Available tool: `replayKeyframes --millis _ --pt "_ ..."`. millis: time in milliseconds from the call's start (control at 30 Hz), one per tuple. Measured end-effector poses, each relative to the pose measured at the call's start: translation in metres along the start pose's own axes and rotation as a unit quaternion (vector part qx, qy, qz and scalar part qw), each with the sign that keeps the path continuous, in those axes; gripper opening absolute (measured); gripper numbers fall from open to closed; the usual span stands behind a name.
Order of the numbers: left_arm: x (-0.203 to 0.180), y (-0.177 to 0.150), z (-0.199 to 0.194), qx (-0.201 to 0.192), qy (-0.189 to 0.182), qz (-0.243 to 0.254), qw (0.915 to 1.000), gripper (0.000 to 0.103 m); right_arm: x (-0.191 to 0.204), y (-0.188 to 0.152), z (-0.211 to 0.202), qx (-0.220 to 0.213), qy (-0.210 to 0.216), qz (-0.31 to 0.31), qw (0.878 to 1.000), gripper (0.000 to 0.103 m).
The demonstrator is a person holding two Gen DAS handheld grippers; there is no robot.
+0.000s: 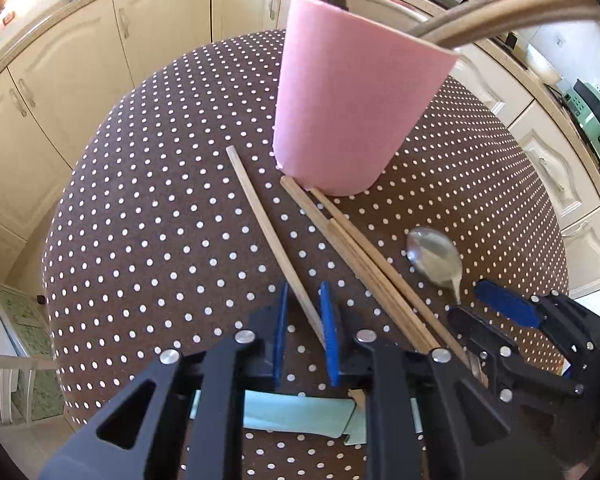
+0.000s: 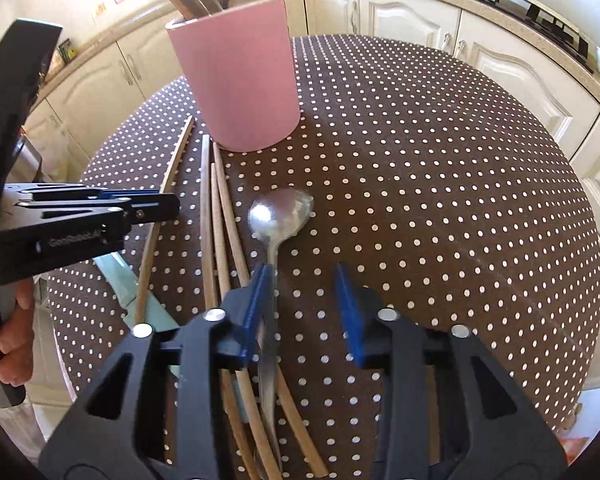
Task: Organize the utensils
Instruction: 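Close the right tool on the metal spoon while the left tool grasps a chopstick, then lift the spoon and chopstick up over the pink cup and lower them in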
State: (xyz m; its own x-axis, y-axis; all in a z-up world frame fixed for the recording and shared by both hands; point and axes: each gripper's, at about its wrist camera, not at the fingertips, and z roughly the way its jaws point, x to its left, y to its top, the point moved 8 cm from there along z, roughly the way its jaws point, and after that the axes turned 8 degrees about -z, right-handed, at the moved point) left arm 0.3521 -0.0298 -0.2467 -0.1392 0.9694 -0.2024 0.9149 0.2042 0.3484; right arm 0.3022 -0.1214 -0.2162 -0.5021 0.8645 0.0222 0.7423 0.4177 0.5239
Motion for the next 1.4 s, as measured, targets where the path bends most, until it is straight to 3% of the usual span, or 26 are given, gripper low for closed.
replayKeyframes --millis 167,233,367,533,767,933,1067,1233,1400 --pt "0.002 0.011 0.006 0.019 -0.016 -0.020 0.9995 0.017 0.001 0.007 0.007 0.020 0.003 -0.013 1.000 0.021" --pt "0.004 0.016 0.006 0.021 -0.020 -0.024 0.9993 0.016 0.002 0.009 0.010 0.024 0.005 -0.019 1.000 0.010" --pt "0.016 0.017 0.003 0.004 -0.034 -0.039 0.9987 0.011 0.005 0.014 0.013 0.018 0.016 -0.017 1.000 0.006" --pt "0.021 0.009 -0.013 -0.039 -0.074 -0.040 0.9957 0.008 0.006 0.012 -0.005 -0.023 0.023 -0.004 0.999 0.005" --pt "0.023 0.007 -0.061 -0.128 -0.107 -0.021 0.9857 0.006 0.000 0.020 -0.056 -0.121 0.032 0.019 0.992 0.005" --pt "0.023 0.009 -0.106 -0.204 -0.129 0.000 0.9703 0.005 -0.005 0.028 -0.093 -0.190 0.033 0.032 0.981 0.003" --pt "0.013 0.011 -0.138 -0.262 -0.149 0.008 0.9534 0.005 -0.005 0.042 -0.111 -0.220 0.030 0.029 0.975 0.002" --pt "0.010 0.024 -0.174 -0.335 -0.156 0.014 0.9290 0.005 -0.005 0.063 -0.137 -0.257 0.024 0.022 0.966 0.002" --pt "0.000 0.048 -0.212 -0.408 -0.157 0.018 0.8990 0.005 -0.009 0.089 -0.168 -0.293 0.007 0.012 0.956 0.002"
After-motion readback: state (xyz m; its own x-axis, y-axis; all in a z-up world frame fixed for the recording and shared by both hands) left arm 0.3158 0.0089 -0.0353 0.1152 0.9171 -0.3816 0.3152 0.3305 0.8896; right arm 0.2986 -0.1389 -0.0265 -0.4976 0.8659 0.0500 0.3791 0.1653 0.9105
